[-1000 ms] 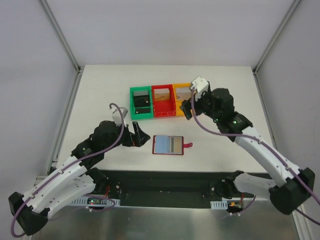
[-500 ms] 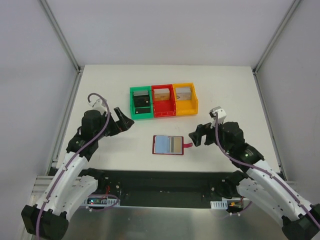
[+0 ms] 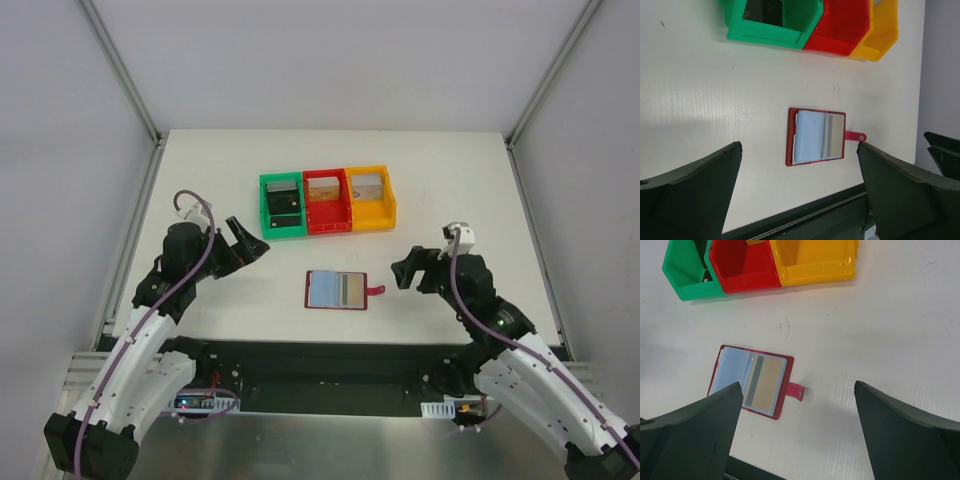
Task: Take the credit cards out of the card holder
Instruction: Reset both arms
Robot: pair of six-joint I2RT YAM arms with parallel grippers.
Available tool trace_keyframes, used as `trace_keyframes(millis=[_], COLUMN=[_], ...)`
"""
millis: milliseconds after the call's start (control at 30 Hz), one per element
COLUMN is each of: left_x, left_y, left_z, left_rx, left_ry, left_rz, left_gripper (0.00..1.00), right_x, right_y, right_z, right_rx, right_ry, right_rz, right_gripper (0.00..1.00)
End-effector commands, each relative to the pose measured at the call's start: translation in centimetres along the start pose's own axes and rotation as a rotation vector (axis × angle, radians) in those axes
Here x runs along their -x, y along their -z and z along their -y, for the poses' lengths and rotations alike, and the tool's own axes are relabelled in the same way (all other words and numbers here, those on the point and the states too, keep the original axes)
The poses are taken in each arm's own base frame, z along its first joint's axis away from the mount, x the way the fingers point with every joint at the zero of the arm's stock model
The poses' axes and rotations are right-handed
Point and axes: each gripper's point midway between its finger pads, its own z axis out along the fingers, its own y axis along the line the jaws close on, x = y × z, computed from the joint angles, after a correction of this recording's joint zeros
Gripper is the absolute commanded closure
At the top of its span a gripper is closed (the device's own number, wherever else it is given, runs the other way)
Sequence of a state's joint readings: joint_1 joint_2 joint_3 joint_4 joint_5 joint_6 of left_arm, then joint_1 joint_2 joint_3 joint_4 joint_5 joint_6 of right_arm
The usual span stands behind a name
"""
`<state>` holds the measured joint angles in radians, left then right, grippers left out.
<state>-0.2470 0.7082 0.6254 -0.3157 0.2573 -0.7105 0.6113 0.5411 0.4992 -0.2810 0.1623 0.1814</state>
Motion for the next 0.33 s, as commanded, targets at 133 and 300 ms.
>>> trace_keyframes(millis=[133, 300], left_x=[-0.7, -0.4], left_y=[0.3, 0.3], left_z=[-1.1, -1.3], left_rx=[0.034, 0.05], left_ry=[0.053, 0.015], left_rz=[0.003, 0.005], left_gripper=[0.01, 0.01], right_x=[2.6, 3.1], right_y=[0.4, 0.7], right_z=[-0.8, -2.2], right_rx=[-0.014, 0.022], right_ry=[-0.093, -0.141], right_rz=[0.054, 0.016], right_gripper=[0.04, 0.04])
